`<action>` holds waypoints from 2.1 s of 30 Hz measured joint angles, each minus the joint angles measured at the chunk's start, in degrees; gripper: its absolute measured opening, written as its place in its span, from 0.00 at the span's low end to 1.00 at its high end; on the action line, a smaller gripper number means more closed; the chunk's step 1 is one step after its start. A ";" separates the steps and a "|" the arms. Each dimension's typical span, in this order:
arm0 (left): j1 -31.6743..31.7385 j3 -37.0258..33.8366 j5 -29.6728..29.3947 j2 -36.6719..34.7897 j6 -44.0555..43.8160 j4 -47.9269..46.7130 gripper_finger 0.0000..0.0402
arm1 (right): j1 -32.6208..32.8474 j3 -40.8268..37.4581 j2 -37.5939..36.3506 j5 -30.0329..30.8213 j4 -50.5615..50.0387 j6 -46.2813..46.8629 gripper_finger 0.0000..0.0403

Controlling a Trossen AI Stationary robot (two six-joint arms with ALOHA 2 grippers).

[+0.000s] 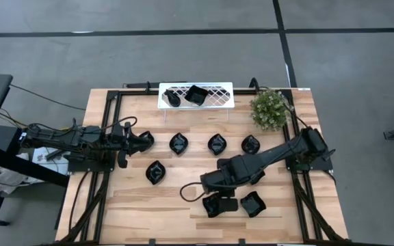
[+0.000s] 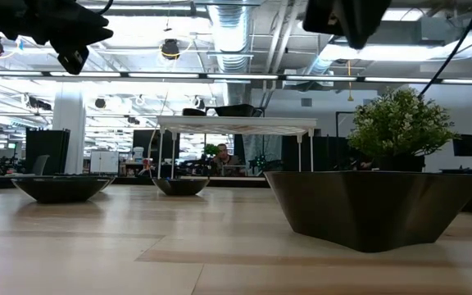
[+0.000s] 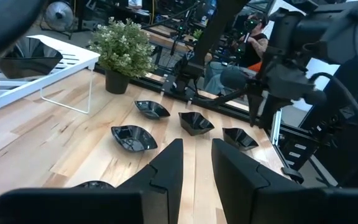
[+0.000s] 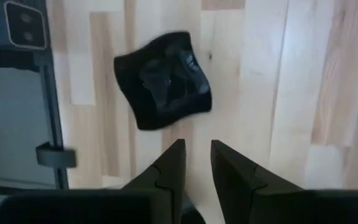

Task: Pick & Place Mini shaped plates
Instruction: Stack the bottom black left black distorted square plate on top of the black distorted square plates on the shelf

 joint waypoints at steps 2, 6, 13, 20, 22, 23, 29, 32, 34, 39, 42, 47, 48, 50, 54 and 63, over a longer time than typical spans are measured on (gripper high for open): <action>0.00 0.00 0.00 0.00 -0.22 0.02 0.21 | 0.02 -0.02 0.11 0.25 0.75 -0.30 0.18; 0.00 0.00 1.76 0.00 -0.23 0.09 0.21 | -0.03 -2.78 0.04 0.75 5.50 0.11 0.18; 0.00 0.00 3.08 0.00 -0.22 0.19 0.21 | 0.31 -8.87 0.20 -0.51 12.68 0.39 0.21; 0.00 0.00 3.10 0.00 -0.23 0.21 0.21 | 0.18 -13.01 0.14 -0.43 15.84 0.39 0.33; 0.00 0.00 3.10 0.00 -0.22 0.21 0.21 | 0.23 -14.62 0.11 -0.44 17.68 0.32 0.35; 0.00 0.00 3.10 0.00 -0.22 0.23 0.21 | 0.26 -15.73 0.02 -0.50 19.33 0.29 0.36; 0.00 0.00 3.13 0.00 -0.22 0.23 0.21 | -0.14 -17.98 0.08 -0.44 22.35 0.35 0.37; 0.00 0.00 3.13 0.00 -0.22 0.23 0.21 | -0.32 -18.83 0.06 -0.30 24.47 -0.33 0.36; 0.00 0.00 3.13 0.00 -0.22 0.26 0.21 | -0.28 -19.80 0.06 -0.36 26.99 -0.47 0.35; 0.00 0.00 3.13 0.02 -0.22 0.26 0.21 | -0.70 -21.44 0.15 -0.50 29.11 -1.14 0.36; 0.00 0.00 3.13 0.02 -0.22 0.26 0.21 | -0.94 -21.33 0.11 -0.46 29.51 -2.70 0.38; 0.00 0.00 3.13 0.01 -0.22 0.29 0.21 | -1.37 -21.29 0.86 -0.74 29.87 -5.50 0.39; 0.00 0.00 3.13 0.02 -0.22 0.28 0.21 | -1.49 -21.31 1.14 -1.03 29.74 -5.70 0.39; 0.00 0.00 3.14 0.02 -0.22 0.35 0.21 | -1.68 -21.40 1.72 -1.76 29.90 -6.37 0.39; 0.01 0.00 3.13 0.02 -0.22 0.55 0.21 | -1.90 -21.24 2.49 -1.96 30.87 -7.10 0.39; 0.02 0.00 3.15 0.02 -0.22 0.56 0.21 | -1.66 -21.29 6.20 -5.54 30.98 -8.01 0.38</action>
